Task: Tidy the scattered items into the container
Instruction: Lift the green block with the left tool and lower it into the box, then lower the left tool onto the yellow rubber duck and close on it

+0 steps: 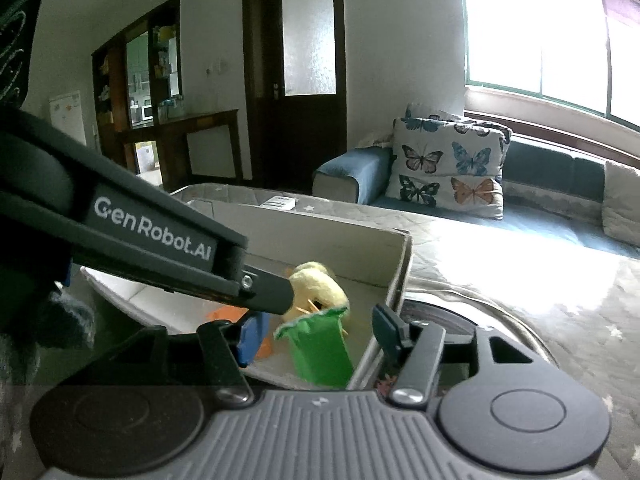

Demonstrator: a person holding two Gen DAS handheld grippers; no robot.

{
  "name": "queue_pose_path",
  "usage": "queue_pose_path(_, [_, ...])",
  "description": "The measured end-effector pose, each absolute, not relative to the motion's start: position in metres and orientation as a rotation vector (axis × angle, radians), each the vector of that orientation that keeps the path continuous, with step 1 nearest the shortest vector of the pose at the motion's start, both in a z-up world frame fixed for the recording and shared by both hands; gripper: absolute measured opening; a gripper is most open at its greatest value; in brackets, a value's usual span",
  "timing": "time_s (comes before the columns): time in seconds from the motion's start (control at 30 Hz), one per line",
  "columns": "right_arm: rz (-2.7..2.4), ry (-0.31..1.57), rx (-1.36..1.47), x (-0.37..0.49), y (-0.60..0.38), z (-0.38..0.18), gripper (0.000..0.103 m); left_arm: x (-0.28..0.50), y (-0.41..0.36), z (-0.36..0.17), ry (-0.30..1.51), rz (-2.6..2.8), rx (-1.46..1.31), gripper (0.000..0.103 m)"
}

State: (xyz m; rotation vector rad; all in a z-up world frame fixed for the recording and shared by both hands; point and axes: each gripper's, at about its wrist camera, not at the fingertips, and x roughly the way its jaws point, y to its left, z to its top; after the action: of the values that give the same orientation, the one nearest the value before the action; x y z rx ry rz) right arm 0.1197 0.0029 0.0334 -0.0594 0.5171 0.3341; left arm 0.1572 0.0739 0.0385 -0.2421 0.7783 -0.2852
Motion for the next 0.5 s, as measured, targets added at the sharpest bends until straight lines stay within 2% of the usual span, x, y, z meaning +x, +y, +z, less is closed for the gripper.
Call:
queue_pose_path(0.37, [0.306,0.534,-0.046,0.056,-0.027,0.034,0.063,0.121,0.062,0.034,0.787,-0.296,-0.236,0.025])
queue_pose_path(0.5, [0.283,0.546,-0.041,0.032,-0.041,0.031,0.069,0.108,0.054,0.029,0.805,-0.318,-0.233,0.028])
